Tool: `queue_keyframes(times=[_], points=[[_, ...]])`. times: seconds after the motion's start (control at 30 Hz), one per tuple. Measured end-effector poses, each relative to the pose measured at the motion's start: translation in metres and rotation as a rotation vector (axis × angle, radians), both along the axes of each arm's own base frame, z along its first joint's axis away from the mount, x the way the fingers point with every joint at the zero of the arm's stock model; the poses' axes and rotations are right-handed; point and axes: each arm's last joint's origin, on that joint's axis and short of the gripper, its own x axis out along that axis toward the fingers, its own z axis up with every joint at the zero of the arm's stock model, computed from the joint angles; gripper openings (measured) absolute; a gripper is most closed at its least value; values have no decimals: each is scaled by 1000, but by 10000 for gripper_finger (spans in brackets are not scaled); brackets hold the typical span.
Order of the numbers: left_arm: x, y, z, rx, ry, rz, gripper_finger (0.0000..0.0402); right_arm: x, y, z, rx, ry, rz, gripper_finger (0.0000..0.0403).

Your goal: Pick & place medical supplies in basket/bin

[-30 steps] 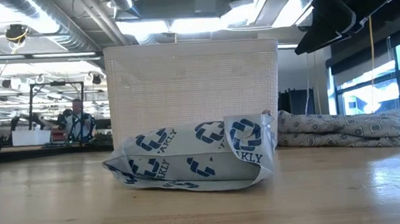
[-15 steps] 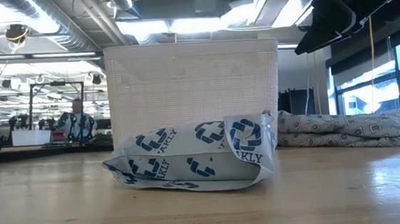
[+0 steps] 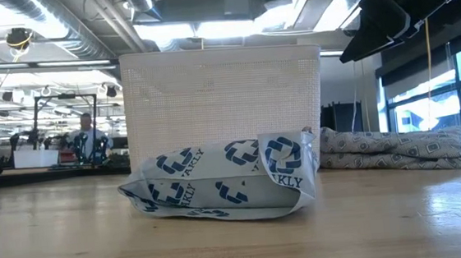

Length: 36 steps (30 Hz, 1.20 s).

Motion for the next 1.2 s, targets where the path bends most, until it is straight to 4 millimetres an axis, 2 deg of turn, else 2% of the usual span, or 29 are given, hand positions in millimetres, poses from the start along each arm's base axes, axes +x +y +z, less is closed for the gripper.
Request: queue_keyframes(times=[0.1, 0.37, 0.6, 0.77, 0.9, 1.2], points=[[2, -5, 1, -15, -72, -25, 287, 0, 0, 0, 0, 0, 0, 307], [2, -2, 0, 39, -102, 3, 287, 0, 0, 0, -1, -3, 1, 307], [3, 6, -3, 91, -32, 68, 284, 1, 0, 1, 2, -12, -3, 307], [0, 1, -7, 50, 53, 130, 280, 2, -3, 1, 3, -13, -17, 307], [-5, -6, -18, 64, 120, 157, 272, 2, -3, 1, 4, -14, -18, 307], [-8, -10, -30, 89, 225, 229, 243, 3, -3, 1, 7, -24, -18, 307]])
